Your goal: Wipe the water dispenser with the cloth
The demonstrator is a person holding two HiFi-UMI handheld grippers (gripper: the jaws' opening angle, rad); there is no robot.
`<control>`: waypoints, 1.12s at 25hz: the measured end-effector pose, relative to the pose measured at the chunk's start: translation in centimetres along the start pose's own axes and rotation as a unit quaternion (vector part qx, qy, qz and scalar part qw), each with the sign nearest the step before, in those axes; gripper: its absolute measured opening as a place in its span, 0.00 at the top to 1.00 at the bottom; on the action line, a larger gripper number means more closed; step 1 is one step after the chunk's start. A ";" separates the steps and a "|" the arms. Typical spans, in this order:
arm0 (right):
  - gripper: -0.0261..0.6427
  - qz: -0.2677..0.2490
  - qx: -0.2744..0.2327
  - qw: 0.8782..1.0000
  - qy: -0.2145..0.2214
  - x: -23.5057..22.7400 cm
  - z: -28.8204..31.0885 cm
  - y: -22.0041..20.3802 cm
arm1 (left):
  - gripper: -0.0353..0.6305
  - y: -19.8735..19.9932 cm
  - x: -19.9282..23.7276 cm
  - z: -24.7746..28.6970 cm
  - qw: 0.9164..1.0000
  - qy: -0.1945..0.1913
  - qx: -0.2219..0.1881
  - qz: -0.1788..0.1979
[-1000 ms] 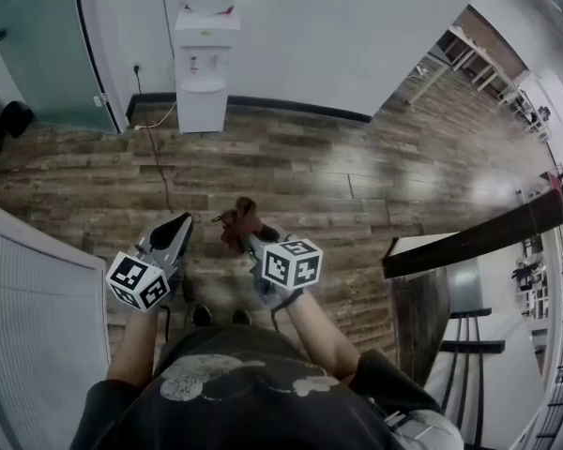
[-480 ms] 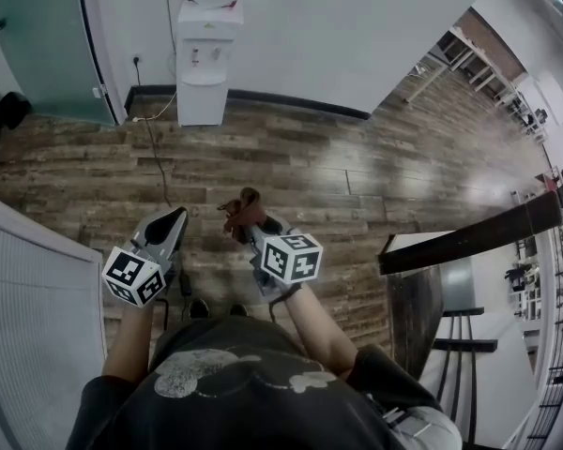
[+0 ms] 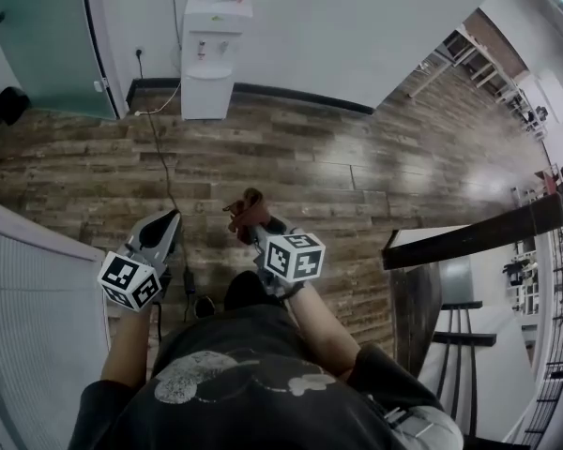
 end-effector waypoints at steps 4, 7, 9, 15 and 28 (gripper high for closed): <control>0.87 0.005 -0.005 1.000 0.001 -0.8 1.9 1.2 | 0.92 -0.5 1.4 1.1 1.000 0.002 0.004 -0.010; 0.87 0.010 -0.008 1.000 0.013 -2.1 4.5 2.5 | 0.92 -0.4 3.0 3.2 1.000 0.004 0.009 -0.004; 0.87 0.019 -0.009 1.000 0.023 -3.2 6.5 3.5 | 0.92 -0.2 4.2 4.6 1.000 0.009 0.008 -0.001; 0.87 0.032 -0.012 0.998 0.044 -6.1 13.2 9.0 | 0.92 1.7 9.3 9.8 0.999 0.028 0.015 -0.003; 0.87 0.025 0.002 0.997 0.076 -13.8 22.0 17.5 | 0.92 5.5 16.4 20.2 0.996 0.090 -0.005 0.000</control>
Point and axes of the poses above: the fingertips, and each gripper's own axes: z forward along the fingers, x to its left, y out of its top, the point moved 7 cm from there along -z, backward along the fingers, and after that the axes turned 8 degrees about -y, right-handed, at the moved point
